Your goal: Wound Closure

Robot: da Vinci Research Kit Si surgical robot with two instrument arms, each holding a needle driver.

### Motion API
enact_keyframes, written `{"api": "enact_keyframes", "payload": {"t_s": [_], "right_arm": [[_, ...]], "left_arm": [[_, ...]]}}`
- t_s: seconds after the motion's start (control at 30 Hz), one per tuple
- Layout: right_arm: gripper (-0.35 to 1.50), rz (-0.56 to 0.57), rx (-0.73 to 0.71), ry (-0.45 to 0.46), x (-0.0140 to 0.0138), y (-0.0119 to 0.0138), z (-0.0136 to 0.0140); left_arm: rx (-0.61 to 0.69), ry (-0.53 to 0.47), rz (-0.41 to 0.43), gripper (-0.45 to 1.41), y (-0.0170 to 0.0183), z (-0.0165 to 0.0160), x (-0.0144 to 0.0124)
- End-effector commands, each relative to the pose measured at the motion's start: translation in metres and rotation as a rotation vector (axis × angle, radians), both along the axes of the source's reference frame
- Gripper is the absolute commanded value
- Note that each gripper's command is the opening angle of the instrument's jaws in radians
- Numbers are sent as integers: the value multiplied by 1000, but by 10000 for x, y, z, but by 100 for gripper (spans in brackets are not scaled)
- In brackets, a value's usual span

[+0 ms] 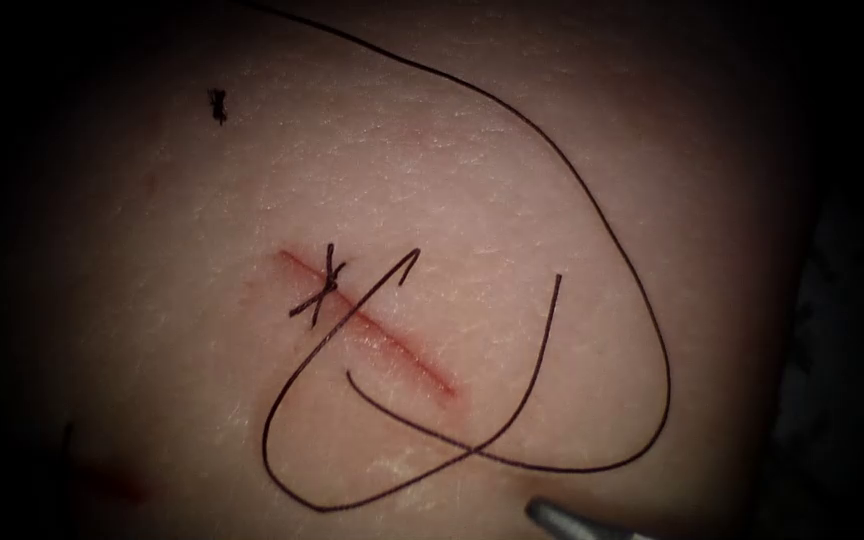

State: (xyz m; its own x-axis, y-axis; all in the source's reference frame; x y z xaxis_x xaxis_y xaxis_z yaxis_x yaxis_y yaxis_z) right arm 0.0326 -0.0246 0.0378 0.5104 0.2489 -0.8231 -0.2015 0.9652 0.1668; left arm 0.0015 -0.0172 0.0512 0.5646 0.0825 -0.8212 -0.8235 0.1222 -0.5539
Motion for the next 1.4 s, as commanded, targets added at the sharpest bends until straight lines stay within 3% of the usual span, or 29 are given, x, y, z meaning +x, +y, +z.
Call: {"api": "enact_keyframes", "payload": {"t_s": [0.03,0.2,1.4], "right_arm": [[144,5,-3,-2,20,0,9],[138,59,-18,-126,42,3,23],[138,59,-18,-126,42,3,23]], "left_arm": [[4,0,0,-45,-7,7,-6],[4,11,-23,-45,0,-1,-17],[4,11,-23,-45,0,-1,-17]]}}
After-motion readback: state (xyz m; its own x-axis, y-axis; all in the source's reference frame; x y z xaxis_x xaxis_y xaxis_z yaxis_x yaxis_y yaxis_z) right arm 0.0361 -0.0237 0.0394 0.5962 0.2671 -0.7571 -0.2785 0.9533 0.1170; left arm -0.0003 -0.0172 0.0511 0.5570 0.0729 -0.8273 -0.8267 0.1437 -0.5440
